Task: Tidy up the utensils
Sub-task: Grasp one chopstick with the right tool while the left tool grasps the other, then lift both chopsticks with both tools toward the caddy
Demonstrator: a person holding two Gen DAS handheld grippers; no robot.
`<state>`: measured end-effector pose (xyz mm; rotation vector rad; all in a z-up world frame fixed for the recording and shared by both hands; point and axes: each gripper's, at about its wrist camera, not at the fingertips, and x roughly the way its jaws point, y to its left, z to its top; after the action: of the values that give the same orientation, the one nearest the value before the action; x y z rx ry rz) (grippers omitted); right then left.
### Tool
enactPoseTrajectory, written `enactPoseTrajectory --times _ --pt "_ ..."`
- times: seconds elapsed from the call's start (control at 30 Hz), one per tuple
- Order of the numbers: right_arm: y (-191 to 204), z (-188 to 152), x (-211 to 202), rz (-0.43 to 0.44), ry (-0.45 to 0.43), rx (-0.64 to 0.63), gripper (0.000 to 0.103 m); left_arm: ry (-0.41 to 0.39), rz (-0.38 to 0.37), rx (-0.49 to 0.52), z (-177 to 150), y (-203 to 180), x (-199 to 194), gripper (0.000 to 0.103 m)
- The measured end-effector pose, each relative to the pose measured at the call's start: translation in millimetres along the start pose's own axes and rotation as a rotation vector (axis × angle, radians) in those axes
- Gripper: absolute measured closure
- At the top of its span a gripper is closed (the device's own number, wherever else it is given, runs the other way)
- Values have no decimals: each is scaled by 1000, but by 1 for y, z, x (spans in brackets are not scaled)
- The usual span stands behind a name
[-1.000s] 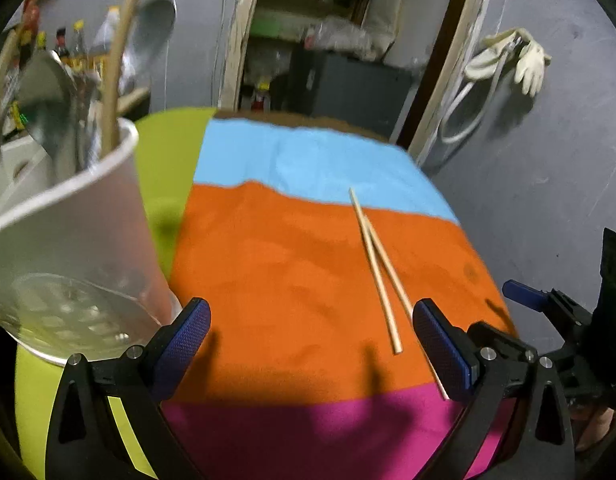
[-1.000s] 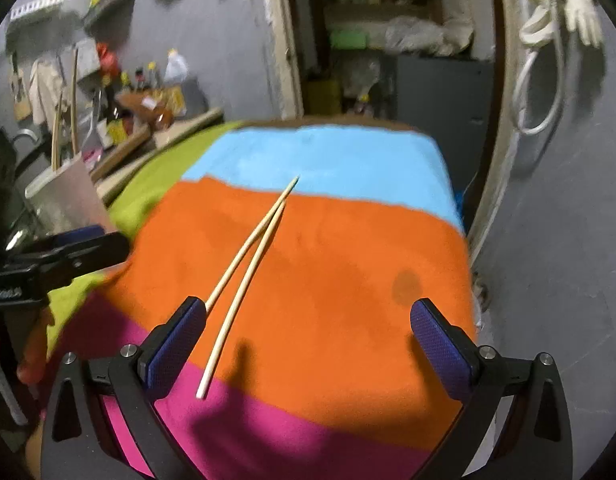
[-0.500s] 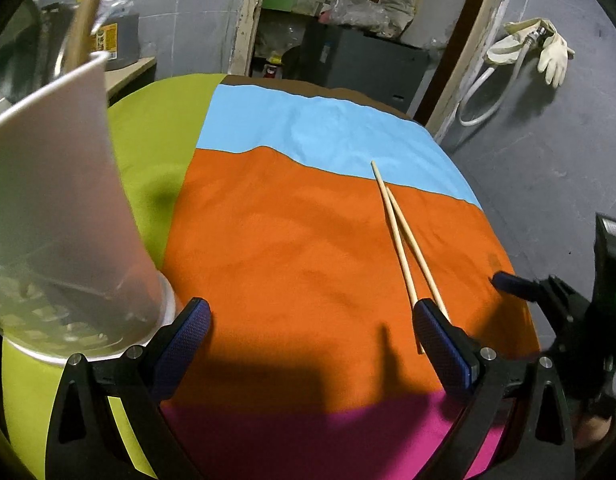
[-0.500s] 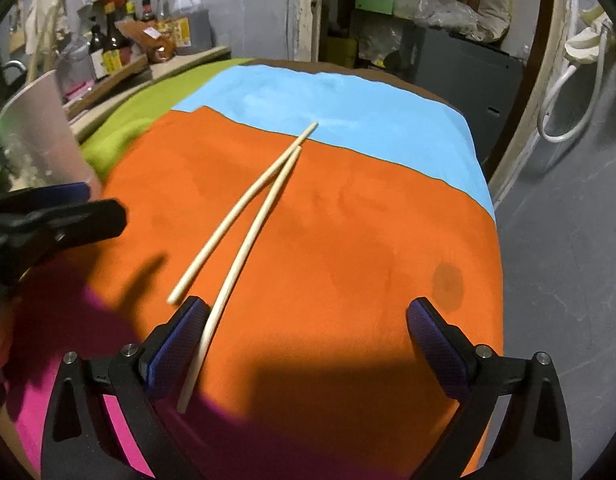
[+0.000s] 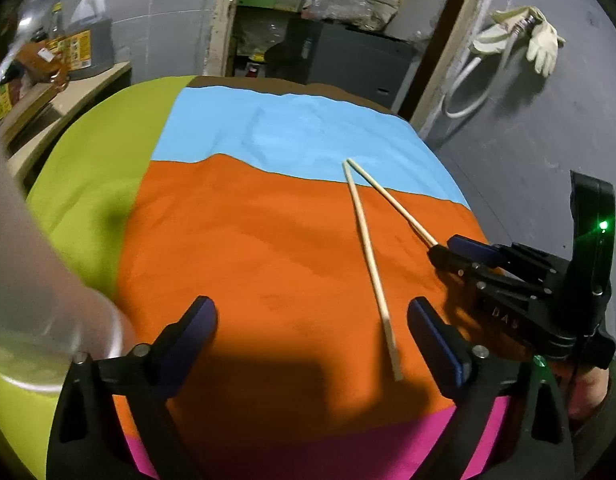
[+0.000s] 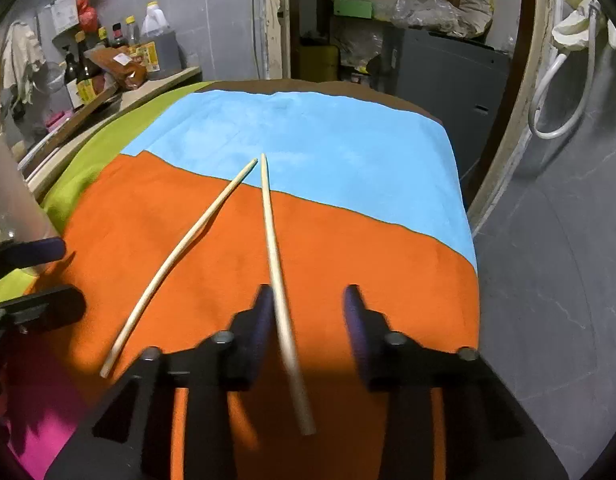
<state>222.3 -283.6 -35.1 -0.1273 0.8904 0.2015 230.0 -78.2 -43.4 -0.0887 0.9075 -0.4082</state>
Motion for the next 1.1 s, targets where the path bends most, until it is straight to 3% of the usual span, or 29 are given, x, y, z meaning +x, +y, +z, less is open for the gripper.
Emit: enactPoseTrajectory --times 0.1,0.2,0.53,0.77,0.97,1.1 --pt "-7 -1 -1 19 -1 15 92 12 1 15 6 -5 9 29" --pt "-14 -4 -4 34 2 36 95 23 -14 38 16 -11 20 39" --pt "-21 -14 -14 71 46 51 96 106 -35 95 50 -20 68 84" --pt "-15 6 2 95 89 46 94 146 -55 38 62 -7 75 91" --pt "-6 33 22 90 132 28 93 152 -41 46 62 -10 73 100" --pt "-1 35 25 76 132 16 98 137 -55 11 60 -8 66 100"
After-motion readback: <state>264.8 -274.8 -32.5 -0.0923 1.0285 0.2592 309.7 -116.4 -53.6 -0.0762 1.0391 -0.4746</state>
